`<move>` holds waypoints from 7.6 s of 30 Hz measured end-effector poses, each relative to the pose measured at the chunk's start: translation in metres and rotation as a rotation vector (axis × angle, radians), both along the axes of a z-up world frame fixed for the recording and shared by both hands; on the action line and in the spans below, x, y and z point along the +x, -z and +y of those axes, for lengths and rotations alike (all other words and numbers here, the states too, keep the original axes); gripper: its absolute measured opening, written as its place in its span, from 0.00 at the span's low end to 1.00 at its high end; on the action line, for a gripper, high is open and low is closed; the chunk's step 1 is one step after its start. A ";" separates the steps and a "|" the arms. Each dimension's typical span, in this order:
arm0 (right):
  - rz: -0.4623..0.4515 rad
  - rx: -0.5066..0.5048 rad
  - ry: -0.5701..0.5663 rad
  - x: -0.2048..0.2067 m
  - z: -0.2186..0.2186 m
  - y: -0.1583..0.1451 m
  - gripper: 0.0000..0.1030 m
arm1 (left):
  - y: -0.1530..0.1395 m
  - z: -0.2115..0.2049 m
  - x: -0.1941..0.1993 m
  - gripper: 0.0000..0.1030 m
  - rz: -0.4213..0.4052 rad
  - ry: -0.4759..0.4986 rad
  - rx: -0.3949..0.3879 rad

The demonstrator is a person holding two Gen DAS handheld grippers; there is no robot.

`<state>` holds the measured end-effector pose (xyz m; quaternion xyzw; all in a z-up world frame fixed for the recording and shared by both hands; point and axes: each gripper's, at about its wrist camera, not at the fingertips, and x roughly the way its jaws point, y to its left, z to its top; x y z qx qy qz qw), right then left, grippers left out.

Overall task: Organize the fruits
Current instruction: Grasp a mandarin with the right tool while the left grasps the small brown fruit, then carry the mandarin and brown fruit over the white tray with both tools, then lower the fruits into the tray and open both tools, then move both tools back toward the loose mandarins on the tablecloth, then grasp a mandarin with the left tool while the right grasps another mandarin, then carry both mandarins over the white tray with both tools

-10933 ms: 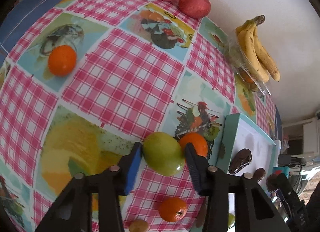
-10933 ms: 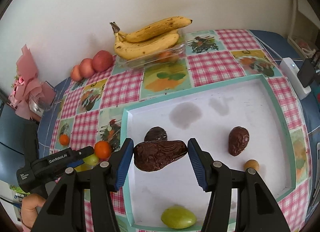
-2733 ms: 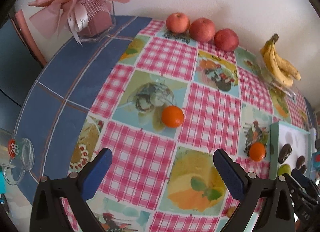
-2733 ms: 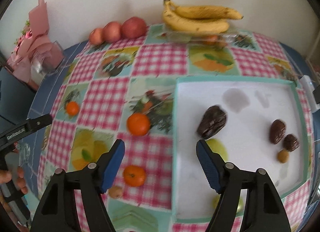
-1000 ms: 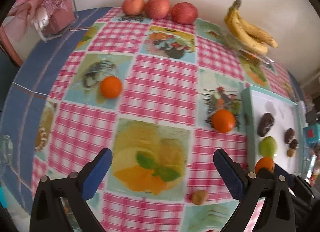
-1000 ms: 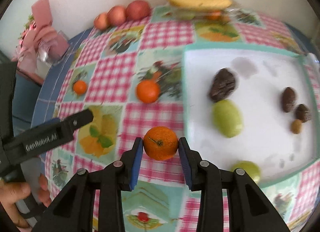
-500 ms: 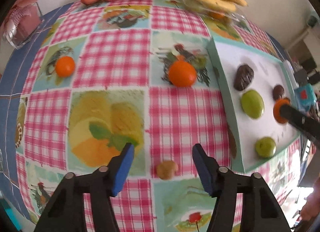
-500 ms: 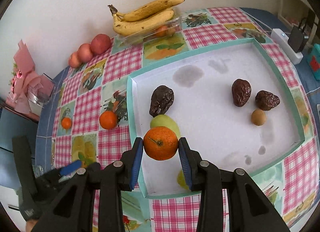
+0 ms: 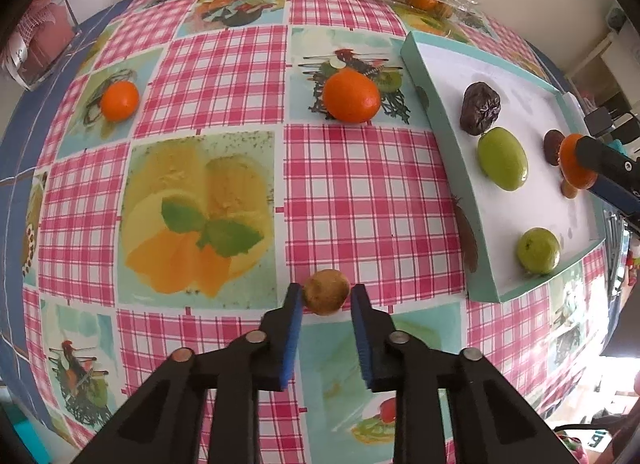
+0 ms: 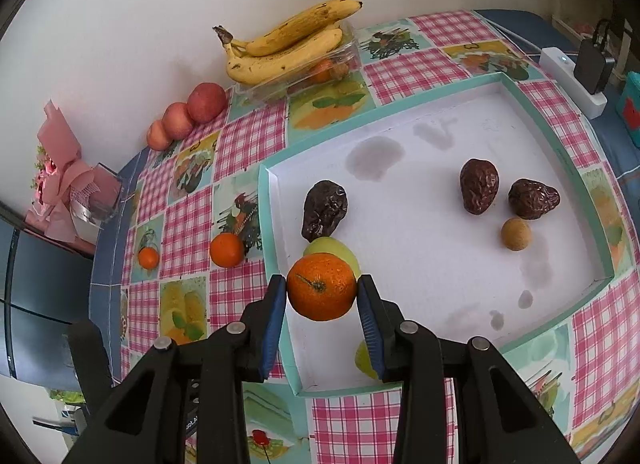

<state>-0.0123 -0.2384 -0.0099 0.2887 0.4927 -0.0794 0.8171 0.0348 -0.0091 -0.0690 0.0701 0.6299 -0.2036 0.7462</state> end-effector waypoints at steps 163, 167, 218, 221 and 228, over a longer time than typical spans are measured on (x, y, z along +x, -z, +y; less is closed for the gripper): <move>-0.042 -0.209 0.018 0.098 0.030 -0.023 0.84 | -0.065 0.075 0.158 1.00 -0.261 -0.343 -0.018; -0.039 -0.230 -0.050 0.112 0.055 -0.019 0.84 | -0.068 0.099 0.162 1.00 -0.280 -0.384 -0.006; 0.097 -0.230 -0.251 0.140 0.119 0.047 0.38 | -0.018 0.105 0.182 0.37 -0.157 -0.410 -0.083; 0.085 -0.225 -0.239 0.135 0.115 0.038 0.38 | -0.029 0.105 0.178 0.37 -0.178 -0.413 -0.086; 0.068 -0.250 -0.230 0.118 0.110 0.020 0.38 | -0.051 0.100 0.163 0.37 -0.217 -0.399 -0.076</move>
